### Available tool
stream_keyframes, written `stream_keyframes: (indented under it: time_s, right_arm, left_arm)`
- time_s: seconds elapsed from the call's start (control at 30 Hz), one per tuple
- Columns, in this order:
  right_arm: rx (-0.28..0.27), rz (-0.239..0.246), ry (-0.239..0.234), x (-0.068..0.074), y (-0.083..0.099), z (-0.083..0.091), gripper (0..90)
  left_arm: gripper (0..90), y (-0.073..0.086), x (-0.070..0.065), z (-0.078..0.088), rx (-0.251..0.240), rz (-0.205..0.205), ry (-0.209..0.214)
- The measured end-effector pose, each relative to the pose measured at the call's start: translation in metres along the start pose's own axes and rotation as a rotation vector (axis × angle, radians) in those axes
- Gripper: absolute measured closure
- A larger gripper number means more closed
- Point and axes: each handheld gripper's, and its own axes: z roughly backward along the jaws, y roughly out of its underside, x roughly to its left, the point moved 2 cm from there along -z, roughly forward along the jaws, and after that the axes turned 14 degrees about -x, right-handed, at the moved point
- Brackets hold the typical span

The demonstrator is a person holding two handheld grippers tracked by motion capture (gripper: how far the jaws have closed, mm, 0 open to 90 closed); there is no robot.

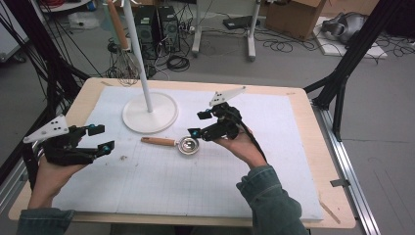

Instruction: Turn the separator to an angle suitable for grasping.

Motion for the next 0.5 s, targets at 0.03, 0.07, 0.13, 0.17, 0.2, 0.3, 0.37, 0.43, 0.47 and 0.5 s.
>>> stream_keyframes:
  time_s: [0.03, 0.07, 0.13, 0.17, 0.2, 0.3, 0.37, 0.43, 0.47, 0.5]
  right_arm:
    - [0.011, 0.002, -0.002, -0.001, 0.0, -0.004, 24.6]
    - [0.017, 0.003, -0.001, -0.002, 0.0, -0.009, 24.6]
    - [0.029, 0.002, -0.007, -0.005, 0.002, -0.019, 25.5]
    - [0.038, 0.001, -0.008, -0.006, 0.004, -0.023, 25.7]
    - [0.049, -0.001, -0.009, -0.008, 0.006, -0.028, 25.7]
    - [0.086, 0.002, -0.021, -0.013, 0.013, -0.042, 27.1]
    - [0.098, 0.001, -0.023, -0.017, 0.017, -0.05, 27.6]
    - [0.111, -0.011, -0.026, -0.02, 0.021, -0.057, 28.6]
    - [0.115, -0.014, -0.026, -0.021, 0.022, -0.06, 29.4]
    - [0.12, -0.02, -0.027, -0.022, 0.024, -0.063, 30.5]
  left_arm:
    - [27.0, 0.0, 0.0, 0.0, -0.007, 0.003, 0.004]
    - [27.0, 0.001, 0.0, 0.001, -0.005, 0.002, 0.004]
    - [26.5, 0.002, 0.0, 0.002, 0.008, -0.008, -0.008]
    - [26.5, 0.002, 0.0, 0.003, 0.008, -0.005, -0.009]
    - [26.4, 0.003, 0.001, 0.003, 0.005, -0.003, -0.011]
    - [26.3, 0.003, 0.002, 0.005, 0.007, -0.007, -0.012]
    - [26.1, 0.005, 0.002, 0.004, 0.007, -0.004, -0.01]
    - [26.1, 0.007, 0.003, 0.003, 0.013, 0.001, -0.008]
    - [26.1, 0.008, 0.003, 0.002, 0.018, 0.004, -0.007]
    - [26.1, 0.008, 0.004, 0.002, 0.022, 0.003, -0.006]
